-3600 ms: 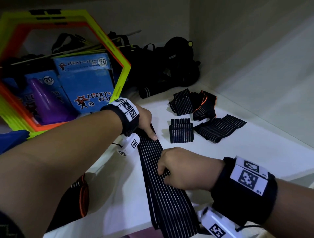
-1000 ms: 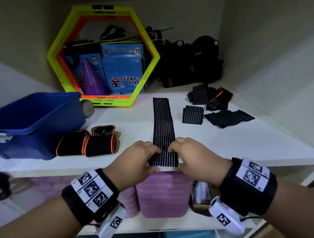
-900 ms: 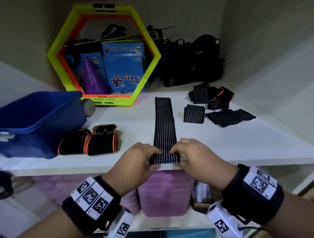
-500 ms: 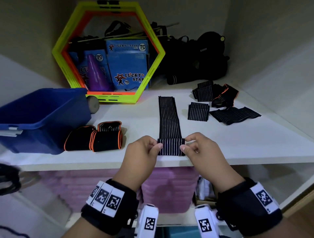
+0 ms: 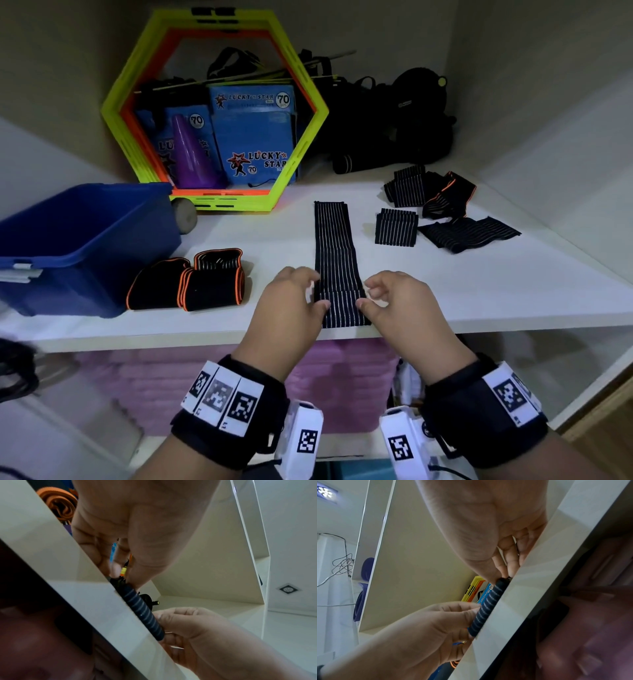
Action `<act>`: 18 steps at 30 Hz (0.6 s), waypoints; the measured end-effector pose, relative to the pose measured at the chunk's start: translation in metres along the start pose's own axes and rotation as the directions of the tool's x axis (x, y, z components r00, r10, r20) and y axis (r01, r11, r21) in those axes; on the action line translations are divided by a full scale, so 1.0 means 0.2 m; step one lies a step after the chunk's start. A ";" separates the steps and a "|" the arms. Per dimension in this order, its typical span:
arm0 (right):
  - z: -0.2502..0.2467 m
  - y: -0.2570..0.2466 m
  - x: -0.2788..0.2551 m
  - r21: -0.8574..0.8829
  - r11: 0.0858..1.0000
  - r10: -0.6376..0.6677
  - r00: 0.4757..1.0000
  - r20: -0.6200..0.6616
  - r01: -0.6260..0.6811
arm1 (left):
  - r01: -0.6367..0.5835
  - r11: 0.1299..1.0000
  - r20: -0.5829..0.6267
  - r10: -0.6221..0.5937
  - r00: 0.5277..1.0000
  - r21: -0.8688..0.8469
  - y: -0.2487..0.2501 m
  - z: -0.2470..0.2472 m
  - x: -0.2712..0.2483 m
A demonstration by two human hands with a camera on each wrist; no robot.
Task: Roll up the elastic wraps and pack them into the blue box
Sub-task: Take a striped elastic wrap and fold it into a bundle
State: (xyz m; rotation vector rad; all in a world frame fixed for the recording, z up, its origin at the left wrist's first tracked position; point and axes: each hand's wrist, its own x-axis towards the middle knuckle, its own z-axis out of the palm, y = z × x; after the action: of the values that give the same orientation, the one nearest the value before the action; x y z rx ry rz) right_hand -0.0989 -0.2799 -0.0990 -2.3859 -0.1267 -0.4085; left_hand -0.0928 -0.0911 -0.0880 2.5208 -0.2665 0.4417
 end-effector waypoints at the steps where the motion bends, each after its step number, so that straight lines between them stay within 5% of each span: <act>1: 0.01 0.00 0.00 0.010 1.000 -0.009 1.000 -0.010 0.010 | -0.046 0.998 0.011 0.046 0.999 -0.035 -0.01 0.01 0.00; 7: 0.05 0.03 -0.02 -0.046 0.987 -0.156 0.988 -0.010 0.156 | -0.227 0.973 0.077 0.230 0.970 -0.046 -0.05 0.03 -0.07; 14: -0.03 0.02 -0.09 -0.108 0.983 -0.132 0.978 0.164 0.151 | -0.072 0.985 0.104 0.089 0.991 -0.155 -0.12 0.03 -0.12; 18: -0.05 0.02 -0.11 0.007 0.995 -0.102 0.987 0.122 0.101 | 0.013 0.948 0.087 0.015 0.996 -0.318 -0.11 0.02 -0.12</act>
State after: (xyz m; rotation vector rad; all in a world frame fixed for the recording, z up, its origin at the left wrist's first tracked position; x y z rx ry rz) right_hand -0.1215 -0.2895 -0.1015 -2.4099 -0.3054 -0.3092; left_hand -0.1076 -0.0731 -0.1101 2.2246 -0.3439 0.2625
